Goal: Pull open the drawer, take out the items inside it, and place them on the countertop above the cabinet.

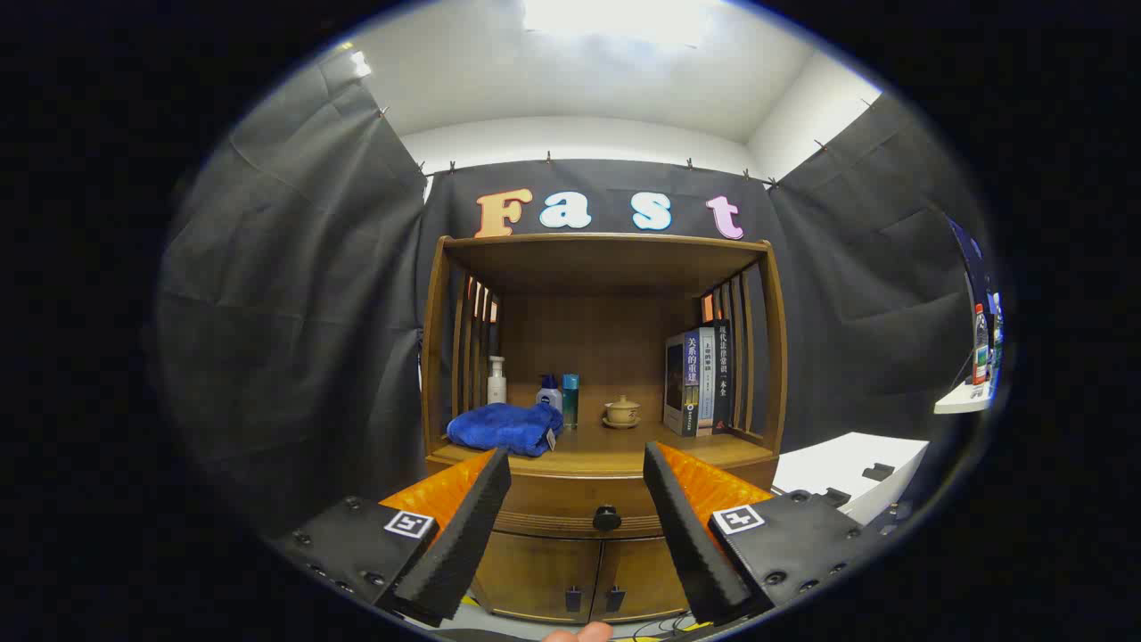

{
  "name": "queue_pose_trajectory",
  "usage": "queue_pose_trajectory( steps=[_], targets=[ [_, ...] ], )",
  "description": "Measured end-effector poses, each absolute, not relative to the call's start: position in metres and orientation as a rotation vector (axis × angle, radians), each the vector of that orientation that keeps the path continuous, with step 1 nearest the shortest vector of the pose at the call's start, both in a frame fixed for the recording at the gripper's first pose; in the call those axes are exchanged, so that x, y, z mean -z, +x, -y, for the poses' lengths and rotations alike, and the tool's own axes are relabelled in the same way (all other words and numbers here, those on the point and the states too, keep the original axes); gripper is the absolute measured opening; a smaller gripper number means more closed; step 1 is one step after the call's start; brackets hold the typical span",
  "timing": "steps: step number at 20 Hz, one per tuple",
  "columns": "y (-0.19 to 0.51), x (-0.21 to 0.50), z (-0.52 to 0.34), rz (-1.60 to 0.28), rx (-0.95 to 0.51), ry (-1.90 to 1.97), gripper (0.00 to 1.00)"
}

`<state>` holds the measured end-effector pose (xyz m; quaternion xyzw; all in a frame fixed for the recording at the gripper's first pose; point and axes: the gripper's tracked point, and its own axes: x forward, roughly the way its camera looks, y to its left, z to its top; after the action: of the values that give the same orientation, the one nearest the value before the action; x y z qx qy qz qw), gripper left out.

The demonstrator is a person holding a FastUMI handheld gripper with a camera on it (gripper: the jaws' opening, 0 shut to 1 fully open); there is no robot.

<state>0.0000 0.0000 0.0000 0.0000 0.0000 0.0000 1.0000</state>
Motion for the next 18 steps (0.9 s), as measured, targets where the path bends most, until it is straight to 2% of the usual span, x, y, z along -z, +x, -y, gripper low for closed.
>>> queue_pose_trajectory(
  steps=[18],
  targets=[
    [-0.003,-0.005,-0.0022,0.008,-0.01,0.0,0.98]
  ],
)
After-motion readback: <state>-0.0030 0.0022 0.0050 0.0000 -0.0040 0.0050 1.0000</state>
